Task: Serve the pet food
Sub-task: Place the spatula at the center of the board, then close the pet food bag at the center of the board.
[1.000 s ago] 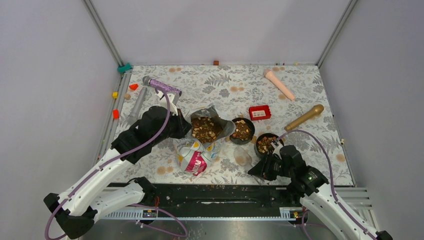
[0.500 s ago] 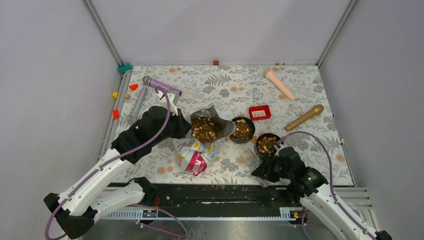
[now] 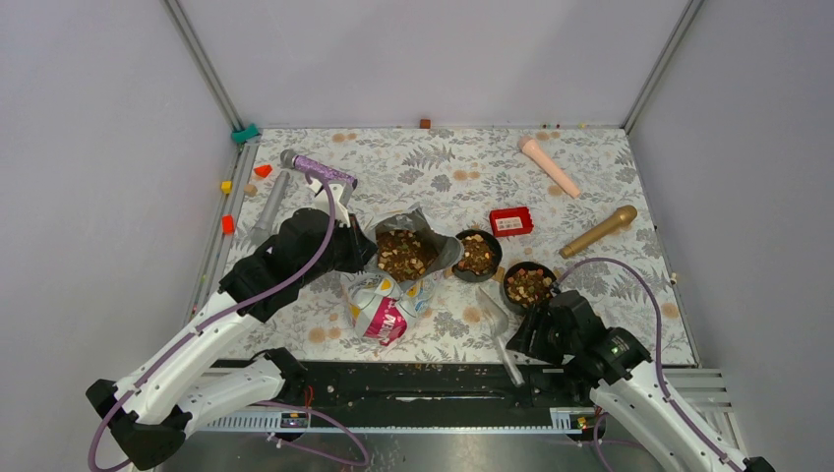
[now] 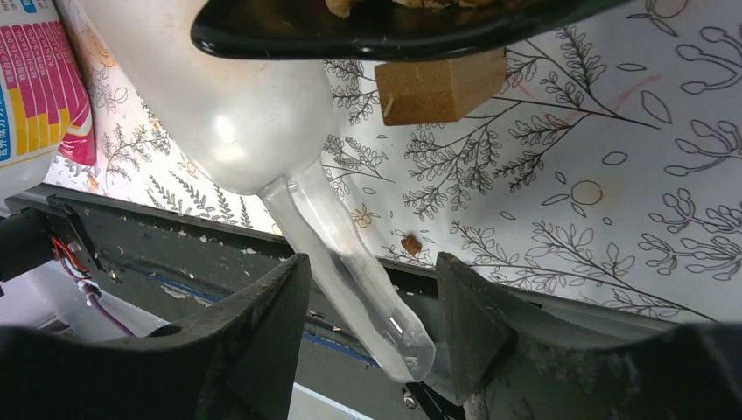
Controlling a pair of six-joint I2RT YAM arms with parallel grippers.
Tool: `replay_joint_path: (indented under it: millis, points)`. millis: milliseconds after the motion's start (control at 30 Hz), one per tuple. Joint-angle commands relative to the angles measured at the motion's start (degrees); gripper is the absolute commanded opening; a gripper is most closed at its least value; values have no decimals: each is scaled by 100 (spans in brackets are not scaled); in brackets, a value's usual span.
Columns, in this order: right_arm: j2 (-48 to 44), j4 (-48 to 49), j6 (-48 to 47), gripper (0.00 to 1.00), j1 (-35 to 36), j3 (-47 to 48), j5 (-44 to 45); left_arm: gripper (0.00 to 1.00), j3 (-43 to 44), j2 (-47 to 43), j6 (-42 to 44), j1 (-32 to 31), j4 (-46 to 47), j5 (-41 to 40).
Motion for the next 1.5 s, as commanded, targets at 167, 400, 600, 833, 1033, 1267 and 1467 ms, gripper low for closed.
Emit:
replay_joint_path:
  millis: [167, 400, 600, 833, 1033, 1267, 1467]
  points:
    - [-8, -389, -35, 63, -28, 454, 318, 0, 202, 17, -29, -36, 312, 36]
    - [-55, -263, -473, 67, -25, 1225, -418, 0, 205, 8, -28, -32, 318, 44]
    - [293, 694, -825, 97, -26, 2063, -1316, 0, 207, 11, -10, -38, 318, 55]
    - [1027, 1579, -1161, 100, -26, 2933, -1157, 0, 239, 25, 46, -30, 317, 219]
    - [2117, 1550, -2001, 99, 34, 4058, -509, 0, 286, 99, 156, -32, 318, 422]
    - [3630, 1390, -3155, 99, 1251, 5381, 1058, 0, 332, 236, 292, -37, 309, 702]
    - [4958, 1320, -3693, 99, 1804, 6306, 1947, 0, 370, 283, 399, -33, 292, 888]
